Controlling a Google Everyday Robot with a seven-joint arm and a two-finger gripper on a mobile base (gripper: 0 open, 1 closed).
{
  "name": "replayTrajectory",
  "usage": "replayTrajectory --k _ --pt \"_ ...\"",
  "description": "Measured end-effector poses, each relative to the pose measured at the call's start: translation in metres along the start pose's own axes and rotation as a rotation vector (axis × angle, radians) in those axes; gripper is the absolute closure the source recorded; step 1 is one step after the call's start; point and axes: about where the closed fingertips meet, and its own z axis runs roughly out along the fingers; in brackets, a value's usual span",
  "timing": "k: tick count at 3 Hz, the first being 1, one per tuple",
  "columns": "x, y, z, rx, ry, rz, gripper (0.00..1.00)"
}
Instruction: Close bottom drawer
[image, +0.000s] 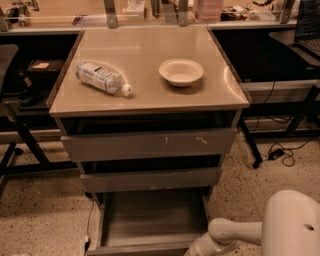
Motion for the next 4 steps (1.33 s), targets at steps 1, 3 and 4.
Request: replayTrajectory --k 1,3,4 --pt "0.0 0.0 0.0 0.0 0.0 0.0 0.59" --pt "0.0 0.0 0.0 0.0 0.0 0.0 0.13" --pt "0.0 0.0001 0.0001 0.0 0.0 0.0 0.0"
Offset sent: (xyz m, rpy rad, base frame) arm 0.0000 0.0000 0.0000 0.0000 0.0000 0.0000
